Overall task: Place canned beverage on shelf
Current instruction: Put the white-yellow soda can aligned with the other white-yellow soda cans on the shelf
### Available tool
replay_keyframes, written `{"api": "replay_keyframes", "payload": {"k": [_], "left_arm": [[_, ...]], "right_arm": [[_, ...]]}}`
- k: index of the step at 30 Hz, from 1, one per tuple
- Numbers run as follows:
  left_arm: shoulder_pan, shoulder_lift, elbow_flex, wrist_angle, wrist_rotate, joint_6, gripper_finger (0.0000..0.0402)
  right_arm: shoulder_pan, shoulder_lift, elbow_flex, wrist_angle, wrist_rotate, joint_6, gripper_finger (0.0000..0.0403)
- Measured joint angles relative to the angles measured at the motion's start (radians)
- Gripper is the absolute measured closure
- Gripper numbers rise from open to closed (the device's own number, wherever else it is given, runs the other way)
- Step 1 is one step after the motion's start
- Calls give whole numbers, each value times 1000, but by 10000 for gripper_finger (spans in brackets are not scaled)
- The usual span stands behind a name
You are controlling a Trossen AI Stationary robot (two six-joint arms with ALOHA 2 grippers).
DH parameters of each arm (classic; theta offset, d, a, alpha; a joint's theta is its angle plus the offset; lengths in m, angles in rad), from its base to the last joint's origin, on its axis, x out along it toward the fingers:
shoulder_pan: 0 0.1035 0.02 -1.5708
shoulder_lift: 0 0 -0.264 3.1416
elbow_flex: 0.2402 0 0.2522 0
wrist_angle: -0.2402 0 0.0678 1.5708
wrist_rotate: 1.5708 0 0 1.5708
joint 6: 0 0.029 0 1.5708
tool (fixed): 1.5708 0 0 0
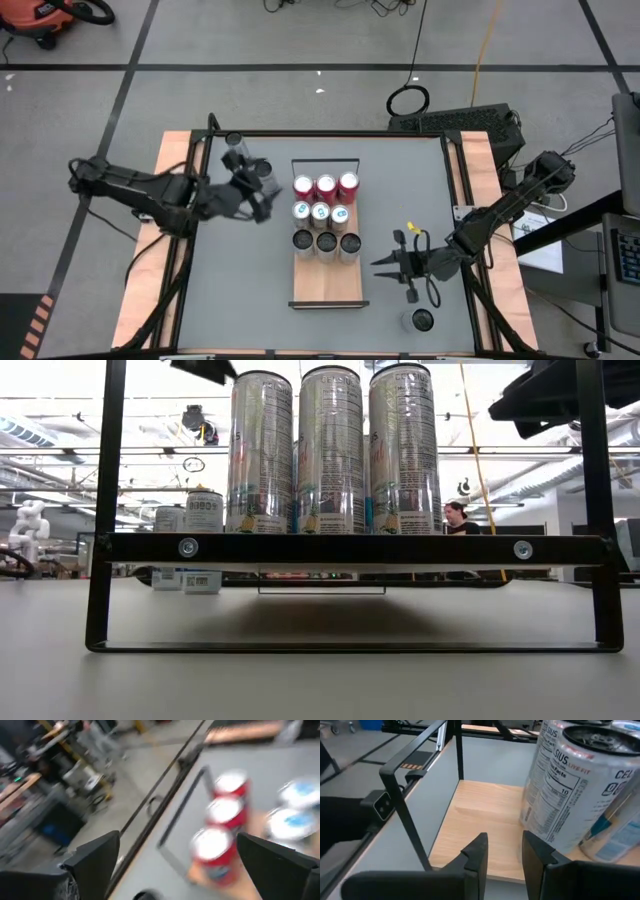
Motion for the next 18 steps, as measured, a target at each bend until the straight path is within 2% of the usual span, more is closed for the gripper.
{"api": "replay_keyframes", "payload": {"k": [2, 7, 11, 18], "left_arm": [[43, 0, 0, -79, 2, -5, 17], [162, 0, -7, -203, 48, -17, 46], [246, -9, -34, -226, 166, -56, 56], [282, -15, -46, -209, 281, -64, 57]], "right_arm": [[0, 0, 0, 1, 18, -11, 339], [-13, 0, 0, 0, 151, -35, 339], [-35, 0, 0, -1, 152, -52, 339], [-95, 44, 0, -1, 150, -40, 339]]}}
